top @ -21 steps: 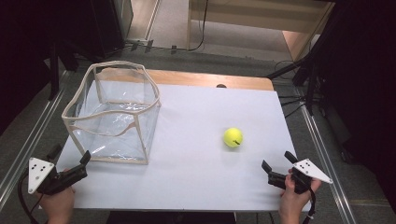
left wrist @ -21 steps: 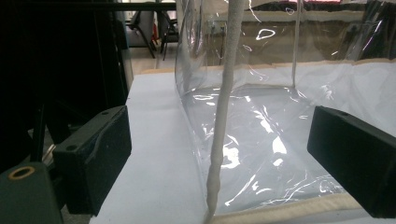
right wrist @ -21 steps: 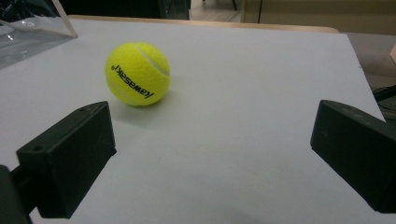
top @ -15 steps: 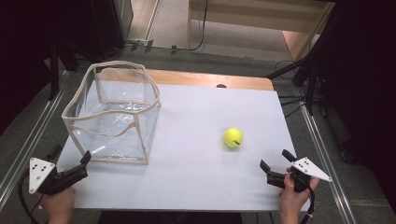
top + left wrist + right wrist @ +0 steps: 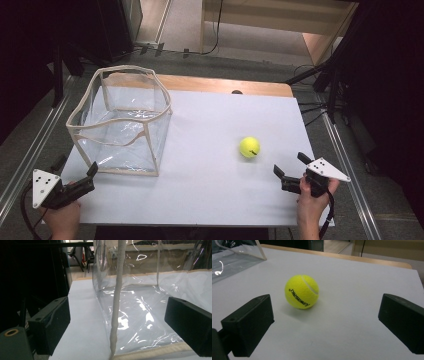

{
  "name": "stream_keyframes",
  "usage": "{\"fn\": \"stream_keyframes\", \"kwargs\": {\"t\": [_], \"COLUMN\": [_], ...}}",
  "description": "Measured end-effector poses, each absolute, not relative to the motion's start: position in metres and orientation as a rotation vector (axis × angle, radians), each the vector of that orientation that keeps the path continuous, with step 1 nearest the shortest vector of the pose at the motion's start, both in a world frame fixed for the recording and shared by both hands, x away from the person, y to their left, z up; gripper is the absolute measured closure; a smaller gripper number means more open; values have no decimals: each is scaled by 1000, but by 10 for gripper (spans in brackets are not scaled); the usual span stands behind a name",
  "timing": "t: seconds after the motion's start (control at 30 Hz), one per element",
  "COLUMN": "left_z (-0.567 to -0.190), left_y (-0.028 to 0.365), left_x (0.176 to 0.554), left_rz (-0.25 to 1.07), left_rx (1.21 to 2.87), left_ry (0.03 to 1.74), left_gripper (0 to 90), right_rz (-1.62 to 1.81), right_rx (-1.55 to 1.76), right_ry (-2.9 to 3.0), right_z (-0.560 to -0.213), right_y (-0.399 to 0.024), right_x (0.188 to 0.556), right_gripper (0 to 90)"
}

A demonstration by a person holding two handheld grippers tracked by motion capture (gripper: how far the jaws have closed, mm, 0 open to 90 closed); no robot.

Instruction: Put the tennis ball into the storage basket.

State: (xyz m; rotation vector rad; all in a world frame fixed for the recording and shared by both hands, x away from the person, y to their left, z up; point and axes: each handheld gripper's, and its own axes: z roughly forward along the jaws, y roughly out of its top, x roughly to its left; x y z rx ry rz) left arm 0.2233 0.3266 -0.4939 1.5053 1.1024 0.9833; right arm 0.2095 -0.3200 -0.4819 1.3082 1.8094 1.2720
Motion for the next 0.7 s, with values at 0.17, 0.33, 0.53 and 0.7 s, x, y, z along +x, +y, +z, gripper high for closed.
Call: {"fn": "stream_keyframes", "kwargs": {"t": [0.17,0.33,0.53,0.7], "left_z": [-494,-494,-494,-494], "left_y": [326,326,325,325], "left_x": [223,223,223,223], "left_rz": [988,993,992,994], "left_rx": [1506,1507,1505,1509], "left_ry": [1100,1100,1094,1097], "left_gripper": [68,68,68,68], "right_rz": [1271,1259,1256,1238], "right_rx": [1301,1293,1269,1244], "right_ry": [1830,1859,1915,1972], "right_z": [-473,-468,-459,-453], "right_y": [-318,-317,-312,-304], "right_x": [214,219,227,238], "right_gripper": [0,0,0,0]}}
